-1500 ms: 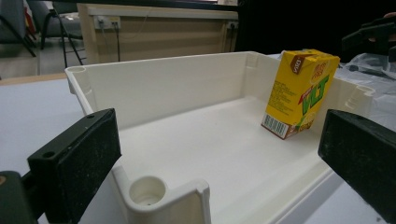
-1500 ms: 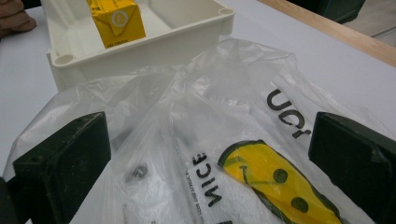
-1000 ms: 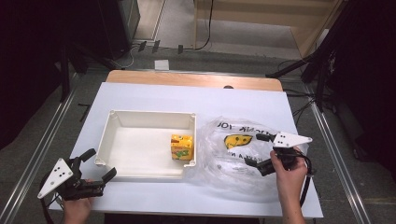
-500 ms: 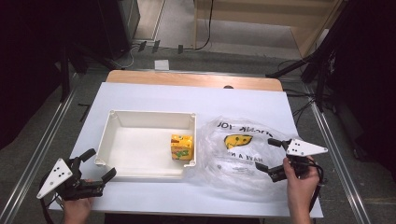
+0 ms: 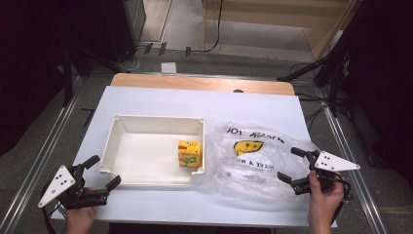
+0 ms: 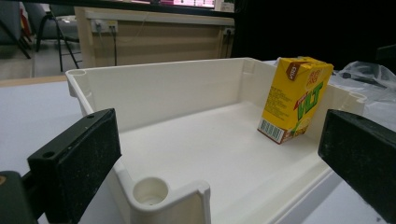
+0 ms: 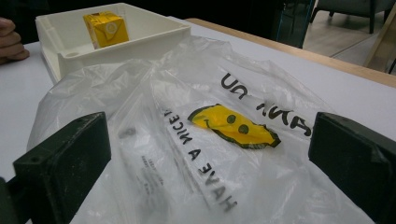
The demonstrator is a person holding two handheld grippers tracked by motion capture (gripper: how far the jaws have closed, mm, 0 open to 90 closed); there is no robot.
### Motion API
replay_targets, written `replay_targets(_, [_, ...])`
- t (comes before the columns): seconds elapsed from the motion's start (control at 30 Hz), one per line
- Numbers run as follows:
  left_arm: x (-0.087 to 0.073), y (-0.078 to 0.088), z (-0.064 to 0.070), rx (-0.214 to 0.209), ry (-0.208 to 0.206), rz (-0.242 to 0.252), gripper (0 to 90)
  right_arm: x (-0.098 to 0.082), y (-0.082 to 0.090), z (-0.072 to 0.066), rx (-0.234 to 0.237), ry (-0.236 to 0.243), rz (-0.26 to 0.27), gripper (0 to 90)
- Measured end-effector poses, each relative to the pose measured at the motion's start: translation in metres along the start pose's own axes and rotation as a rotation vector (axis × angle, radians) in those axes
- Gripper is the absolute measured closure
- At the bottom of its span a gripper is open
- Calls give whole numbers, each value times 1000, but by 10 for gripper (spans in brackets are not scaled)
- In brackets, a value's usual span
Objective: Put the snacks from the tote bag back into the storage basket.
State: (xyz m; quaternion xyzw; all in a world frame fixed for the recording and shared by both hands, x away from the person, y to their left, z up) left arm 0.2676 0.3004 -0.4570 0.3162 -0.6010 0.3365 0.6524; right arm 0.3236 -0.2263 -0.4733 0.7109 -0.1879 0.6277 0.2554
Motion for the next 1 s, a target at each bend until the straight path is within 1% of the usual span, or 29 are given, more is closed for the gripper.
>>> replay_targets(0.1, [0, 0, 0, 2, 0, -1, 0, -2, 5, 1, 7, -3, 19, 0])
replay_targets(0.2, [0, 0, 0, 1, -2, -3, 0, -3, 9, 2, 6, 0, 29, 0])
replay_targets(0.27, [0, 0, 0, 2, 0, 0, 0, -5, 12, 3, 5, -7, 33, 0])
replay_targets(0.4, [0, 0, 0, 1, 1, 0, 0, -11, 16, 7, -18, -30, 31, 0])
replay_targets(0.43, [0, 0, 0, 2, 0, 0, 0, -12, 17, 7, -20, -28, 33, 0])
replay_targets(0.6, [0, 0, 0, 1, 0, 0, 0, -10, 25, 11, -39, -31, 62, 14])
replay_targets(0.67, [0, 0, 0, 1, 0, 0, 0, -9, 26, 10, -34, -33, 72, 30])
replay_targets(0.8, [0, 0, 0, 1, -1, 0, 0, -11, 28, 11, -37, -36, 65, 44])
replay_targets(1.0, [0, 0, -1, 2, 0, 1, 0, -12, 29, 12, -41, -31, 70, 54])
Point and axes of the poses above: each handheld gripper's, and its own axes: y roughly backward along the jaws, x roughly out of its top, z roughly to its right, the point moved 9 cm from there along -y, roughly forward along the jaws, and after that the axes turned 10 degrees about z, right-handed, at the moved point
